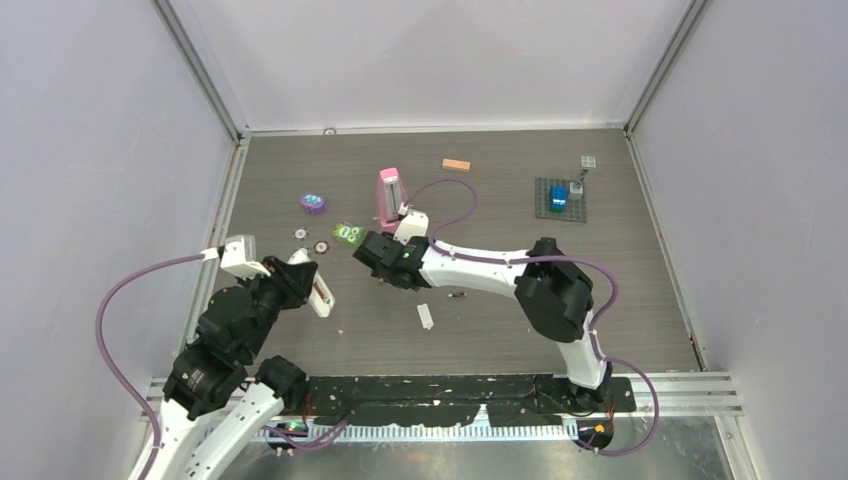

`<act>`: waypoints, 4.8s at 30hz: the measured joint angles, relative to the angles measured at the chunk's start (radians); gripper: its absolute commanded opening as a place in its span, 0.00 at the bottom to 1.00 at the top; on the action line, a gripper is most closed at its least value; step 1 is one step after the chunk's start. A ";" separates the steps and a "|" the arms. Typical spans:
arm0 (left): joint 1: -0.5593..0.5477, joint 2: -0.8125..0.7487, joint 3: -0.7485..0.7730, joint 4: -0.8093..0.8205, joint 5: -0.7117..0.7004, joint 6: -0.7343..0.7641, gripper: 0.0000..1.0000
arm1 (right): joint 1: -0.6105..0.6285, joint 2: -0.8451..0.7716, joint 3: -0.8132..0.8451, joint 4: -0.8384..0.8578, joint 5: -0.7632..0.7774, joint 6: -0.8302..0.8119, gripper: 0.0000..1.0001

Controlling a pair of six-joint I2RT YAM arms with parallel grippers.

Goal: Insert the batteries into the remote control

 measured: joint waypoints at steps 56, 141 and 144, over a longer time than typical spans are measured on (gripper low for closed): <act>0.000 0.195 -0.082 0.321 0.425 -0.196 0.00 | 0.061 -0.911 -0.577 0.450 -0.024 -0.526 0.05; 0.002 0.296 -0.017 0.309 0.608 -0.551 0.00 | 0.277 -0.949 -0.674 0.738 -0.112 -0.660 0.68; 0.002 0.296 -0.014 0.307 0.620 -0.517 0.00 | 0.261 -0.979 -0.641 0.660 -0.111 -0.564 0.76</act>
